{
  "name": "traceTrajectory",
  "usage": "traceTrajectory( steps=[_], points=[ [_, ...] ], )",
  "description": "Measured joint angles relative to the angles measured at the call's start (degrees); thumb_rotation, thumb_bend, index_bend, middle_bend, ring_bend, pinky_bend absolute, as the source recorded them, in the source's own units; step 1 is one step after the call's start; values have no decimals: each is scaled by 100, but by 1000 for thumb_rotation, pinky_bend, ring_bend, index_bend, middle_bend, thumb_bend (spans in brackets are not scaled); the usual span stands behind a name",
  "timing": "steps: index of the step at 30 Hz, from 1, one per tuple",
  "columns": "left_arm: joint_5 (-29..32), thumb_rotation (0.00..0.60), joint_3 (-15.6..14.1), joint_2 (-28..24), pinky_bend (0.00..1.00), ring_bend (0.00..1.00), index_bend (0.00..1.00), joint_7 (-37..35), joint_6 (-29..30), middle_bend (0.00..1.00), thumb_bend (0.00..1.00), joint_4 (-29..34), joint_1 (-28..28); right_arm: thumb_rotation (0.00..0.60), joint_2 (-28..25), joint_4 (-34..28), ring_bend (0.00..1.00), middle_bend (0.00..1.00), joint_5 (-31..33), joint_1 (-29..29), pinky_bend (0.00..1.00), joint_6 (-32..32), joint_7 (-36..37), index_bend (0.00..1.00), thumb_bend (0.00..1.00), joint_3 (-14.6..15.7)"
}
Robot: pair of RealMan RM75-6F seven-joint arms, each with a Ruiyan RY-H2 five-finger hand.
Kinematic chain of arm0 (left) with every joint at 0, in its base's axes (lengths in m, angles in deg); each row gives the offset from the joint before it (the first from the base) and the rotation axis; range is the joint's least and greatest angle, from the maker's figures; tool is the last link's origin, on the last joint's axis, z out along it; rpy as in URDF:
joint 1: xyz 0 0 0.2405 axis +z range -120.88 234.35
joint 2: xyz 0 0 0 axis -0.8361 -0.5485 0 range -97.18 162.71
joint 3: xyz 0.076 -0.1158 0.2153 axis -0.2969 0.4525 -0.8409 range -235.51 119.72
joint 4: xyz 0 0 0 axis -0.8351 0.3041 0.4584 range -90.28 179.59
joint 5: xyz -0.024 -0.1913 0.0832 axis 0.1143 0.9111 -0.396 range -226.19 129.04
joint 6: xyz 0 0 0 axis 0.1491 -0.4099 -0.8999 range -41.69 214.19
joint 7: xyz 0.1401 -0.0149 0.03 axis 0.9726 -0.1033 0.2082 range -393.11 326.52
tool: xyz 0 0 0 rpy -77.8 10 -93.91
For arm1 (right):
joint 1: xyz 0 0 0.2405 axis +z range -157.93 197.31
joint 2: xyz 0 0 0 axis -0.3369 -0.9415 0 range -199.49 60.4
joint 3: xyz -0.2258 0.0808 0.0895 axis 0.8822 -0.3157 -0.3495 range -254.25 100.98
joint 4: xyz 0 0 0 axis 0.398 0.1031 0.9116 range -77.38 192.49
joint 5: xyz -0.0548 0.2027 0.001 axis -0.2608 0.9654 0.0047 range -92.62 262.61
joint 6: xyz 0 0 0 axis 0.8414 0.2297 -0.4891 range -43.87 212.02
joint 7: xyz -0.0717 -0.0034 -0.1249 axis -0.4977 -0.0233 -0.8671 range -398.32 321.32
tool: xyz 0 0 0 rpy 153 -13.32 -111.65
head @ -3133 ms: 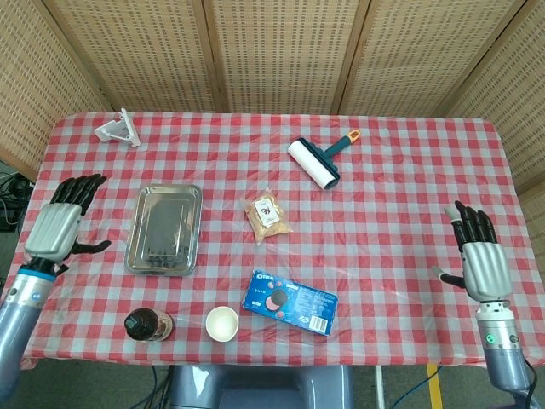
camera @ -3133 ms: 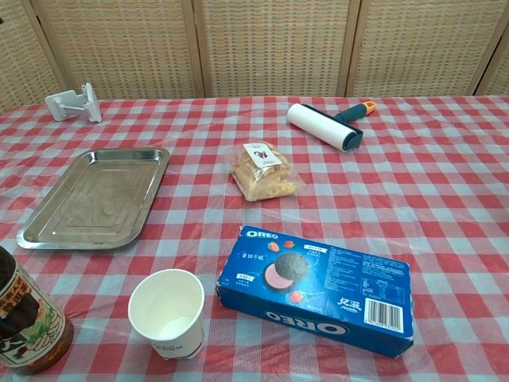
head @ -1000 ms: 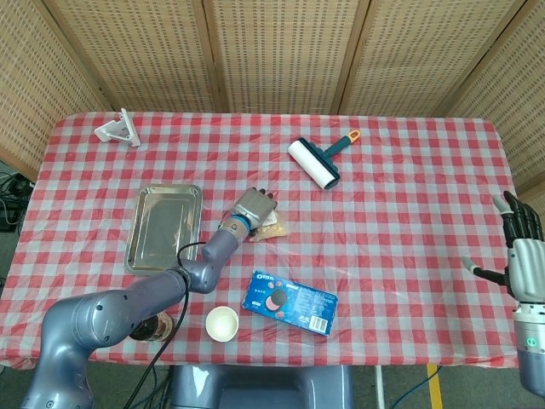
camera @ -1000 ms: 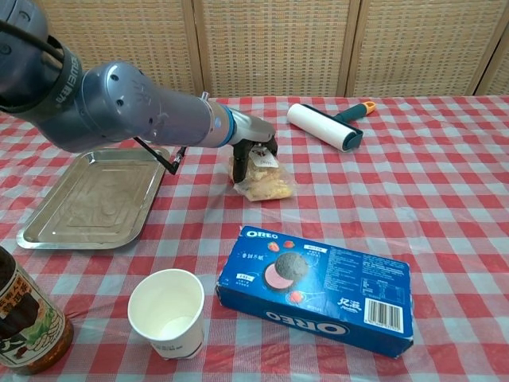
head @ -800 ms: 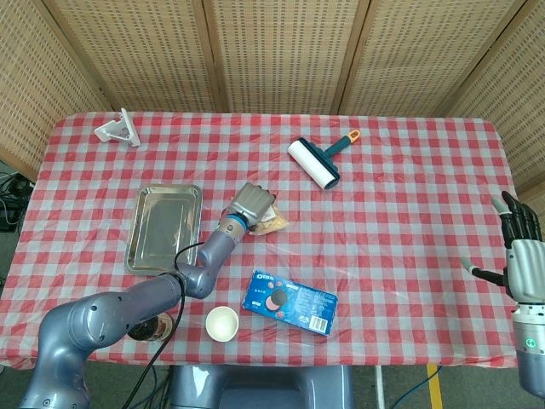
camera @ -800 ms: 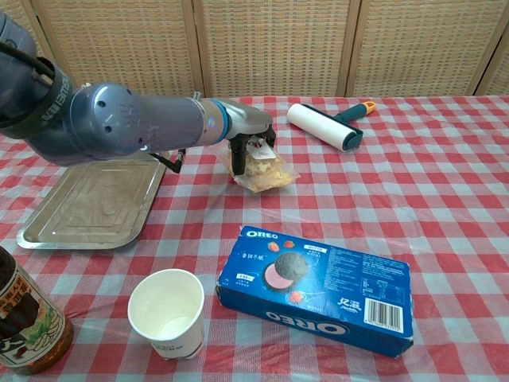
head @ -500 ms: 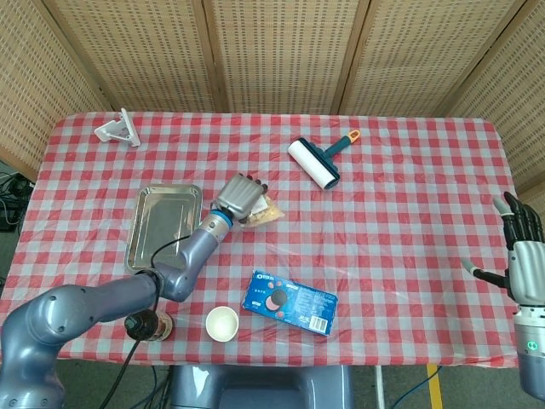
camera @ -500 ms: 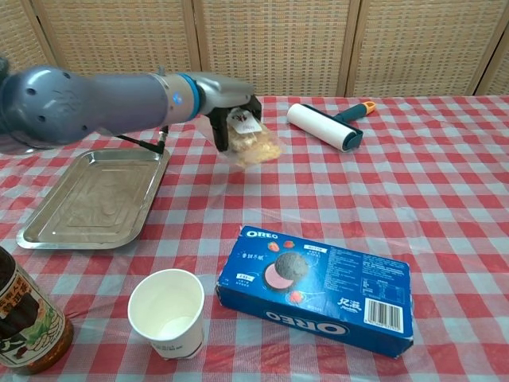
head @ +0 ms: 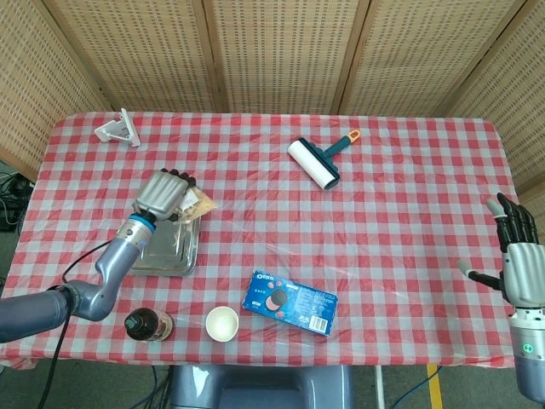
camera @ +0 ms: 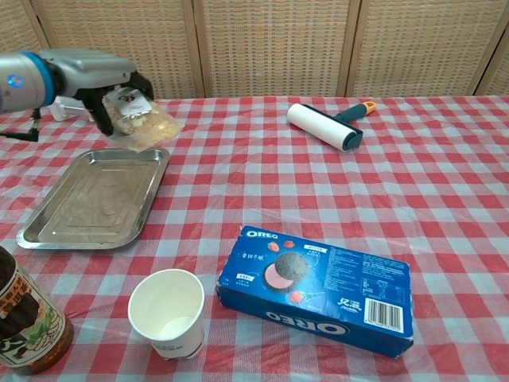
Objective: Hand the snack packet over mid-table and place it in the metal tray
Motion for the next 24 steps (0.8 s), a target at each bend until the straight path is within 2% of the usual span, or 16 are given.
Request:
traceTrajectory(
  steps=[8, 19, 22, 24],
  points=[
    [-352, 600, -155, 37, 341, 288, 519, -404, -44, 285, 419, -208, 526, 600, 25, -77, 0, 0, -105, 29, 0, 38, -156, 7, 77, 37],
    [-576, 600, -98, 369, 312, 262, 485, -481, -354, 250, 411, -723, 814, 600, 12, -119, 0, 0, -144, -7, 0, -13, -170, 7, 76, 31],
    [-560, 600, -54, 423, 208, 140, 383, -432, -439, 122, 341, -832, 912, 600, 11, -109, 0, 0, -147, -12, 0, -10, -152, 7, 76, 28],
    [-559, 600, -37, 427, 116, 44, 240, -414, -499, 32, 236, -857, 939, 600, 13, -106, 0, 0, -149, -12, 0, -5, -149, 7, 76, 27]
  ],
)
